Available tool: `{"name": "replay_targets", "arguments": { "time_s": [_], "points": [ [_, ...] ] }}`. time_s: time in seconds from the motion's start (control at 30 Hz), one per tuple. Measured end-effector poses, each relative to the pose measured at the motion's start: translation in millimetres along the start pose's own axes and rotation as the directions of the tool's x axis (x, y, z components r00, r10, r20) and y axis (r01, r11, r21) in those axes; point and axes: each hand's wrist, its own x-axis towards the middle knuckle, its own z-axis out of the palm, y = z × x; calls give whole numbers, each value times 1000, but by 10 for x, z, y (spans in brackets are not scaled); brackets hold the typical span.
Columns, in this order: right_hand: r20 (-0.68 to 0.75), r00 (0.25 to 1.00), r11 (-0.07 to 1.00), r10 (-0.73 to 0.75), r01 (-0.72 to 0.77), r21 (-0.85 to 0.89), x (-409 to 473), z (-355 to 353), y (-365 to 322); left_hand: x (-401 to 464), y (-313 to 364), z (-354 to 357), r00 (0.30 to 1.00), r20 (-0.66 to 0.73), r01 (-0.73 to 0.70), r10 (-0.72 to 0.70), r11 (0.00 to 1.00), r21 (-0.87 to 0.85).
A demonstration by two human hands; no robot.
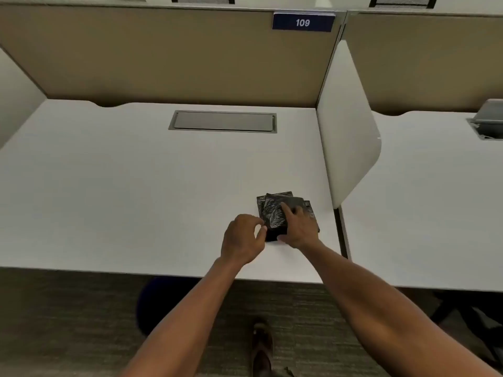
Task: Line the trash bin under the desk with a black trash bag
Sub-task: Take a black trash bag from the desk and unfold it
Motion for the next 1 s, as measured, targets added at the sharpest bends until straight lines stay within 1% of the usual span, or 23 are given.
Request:
{"name": "replay_targets", "arguments": {
  "time_s": [0.07, 0.13, 0.2, 0.23, 0.3, 0.37, 0.43, 0.5, 0.53, 0.6, 0.67, 0.73, 0.8, 0.87, 0.93, 1.0],
  "points": [
    [-46, 999, 1000, -4, 5, 14, 37, 30, 14, -1, -20, 15, 1000, 7, 28, -28, 999, -20],
    [-93, 995, 995, 27, -17, 99, 63, 89, 59, -44, -68, 5, 996, 26, 83, -83, 996, -14],
    [-134, 987, 958, 92, -51, 281, 96, 62, 99, -50, -149, 4, 990, 20, 141, -141, 989, -41],
    [-170, 977, 921, 125, -50, 387, 103, 36, 123, -58, -188, -6, 985, 11, 171, -171, 983, -71],
    [-213, 957, 814, 197, -39, 579, 79, 16, 181, -99, -257, -24, 976, -12, 214, -219, 963, -163],
    [-183, 955, 675, 233, -23, 737, -10, 30, 221, -142, -327, -35, 962, -24, 254, -271, 927, -275],
    [-117, 973, 507, 197, 1, 862, -133, 62, 242, -178, -368, -82, 946, 9, 300, -323, 866, -400],
    [-12, 992, 317, 126, -29, 948, -295, 78, 195, -227, -382, -163, 930, 79, 346, -358, 785, -513],
    [30, 995, 233, 99, -52, 971, -376, 89, 159, -268, -373, -211, 926, 112, 359, -361, 746, -561],
    [93, 995, 115, 41, -97, 989, -524, 129, 74, -364, -357, -293, 919, 176, 379, -354, 661, -647],
    [144, 989, 26, -24, -143, 989, -674, 150, -21, -469, -356, -356, 905, 218, 401, -366, 560, -725],
    [188, 975, -40, -119, -193, 980, -835, 149, -138, -597, -375, -434, 880, 246, 429, -407, 459, -778],
    [214, 952, -75, -220, -235, 969, -1005, 140, -279, -754, -419, -535, 862, 271, 446, -428, 388, -806],
    [227, 921, -96, -317, -269, 958, -1157, 149, -447, -943, -491, -650, 861, 318, 454, -398, 317, -832],
    [235, 896, -96, -377, -290, 952, -1297, 170, -656, -1178, -583, -757, 883, 370, 441, -289, 242, -864],
    [243, 885, -94, -398, -303, 948, -1434, 193, -900, -1435, -677, -850, 906, 392, 417, -162, 173, -892]
  ]
}}
